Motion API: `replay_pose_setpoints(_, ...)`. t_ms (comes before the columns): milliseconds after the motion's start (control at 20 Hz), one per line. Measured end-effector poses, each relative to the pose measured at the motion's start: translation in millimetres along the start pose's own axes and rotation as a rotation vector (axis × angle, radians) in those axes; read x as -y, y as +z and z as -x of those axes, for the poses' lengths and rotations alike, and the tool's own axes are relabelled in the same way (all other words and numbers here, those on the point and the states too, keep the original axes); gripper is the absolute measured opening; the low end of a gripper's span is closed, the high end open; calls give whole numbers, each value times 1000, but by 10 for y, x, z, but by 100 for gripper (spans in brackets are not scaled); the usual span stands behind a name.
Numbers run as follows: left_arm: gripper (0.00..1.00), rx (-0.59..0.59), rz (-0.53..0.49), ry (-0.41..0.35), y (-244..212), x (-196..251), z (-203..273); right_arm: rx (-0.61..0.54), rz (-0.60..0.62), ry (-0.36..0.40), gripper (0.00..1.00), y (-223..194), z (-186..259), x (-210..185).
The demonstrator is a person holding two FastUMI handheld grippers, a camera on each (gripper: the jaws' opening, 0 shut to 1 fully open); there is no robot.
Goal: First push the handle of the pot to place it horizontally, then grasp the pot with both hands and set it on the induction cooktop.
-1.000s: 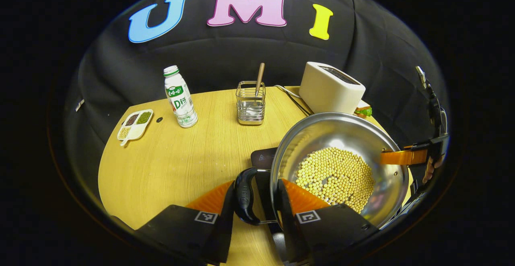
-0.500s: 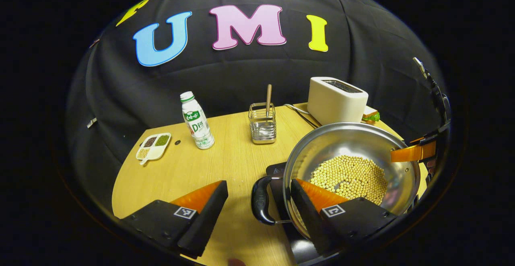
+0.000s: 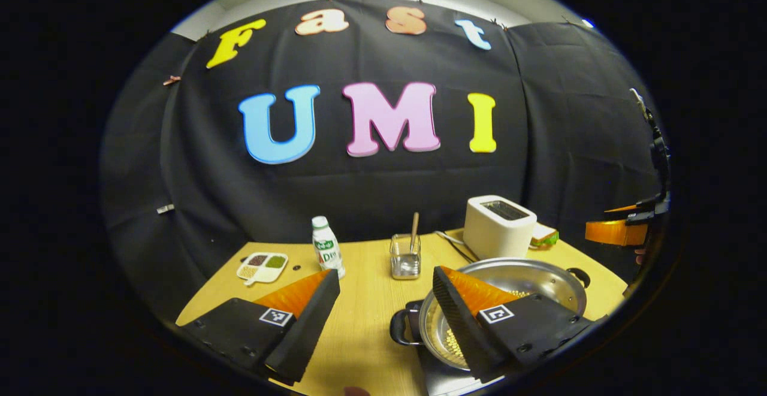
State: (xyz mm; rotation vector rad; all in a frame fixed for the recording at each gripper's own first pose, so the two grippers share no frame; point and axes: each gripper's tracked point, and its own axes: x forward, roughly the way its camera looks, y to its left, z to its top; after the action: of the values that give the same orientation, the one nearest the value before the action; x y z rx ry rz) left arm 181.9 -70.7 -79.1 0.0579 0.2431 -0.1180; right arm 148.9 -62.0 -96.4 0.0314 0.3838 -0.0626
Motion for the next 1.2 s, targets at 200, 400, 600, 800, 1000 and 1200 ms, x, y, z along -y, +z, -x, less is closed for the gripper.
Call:
replay_pose_setpoints(200,96,203,51,35,549,-95,582,250,15,-17,98,625,525,25)
replay_pose_setpoints(400,96,305,68,76,734,-160,1096,450,37,-21,98,1025,1116,9)
replay_pose_setpoints(600,97,319,45,101,697,-111,1444,489,27,-8,98,1014,1486,7)
replay_pose_setpoints(800,97,311,45,102,631,-71,1619,490,-10,-15,98,996,1631,141)
replay_pose_setpoints(1000,97,297,29,125,642,-171,1683,464,-22,-11,98,945,1624,186)
replay_pose_setpoints(1200,97,288,20,120,613,-118,1697,445,11,-3,98,891,1625,139)
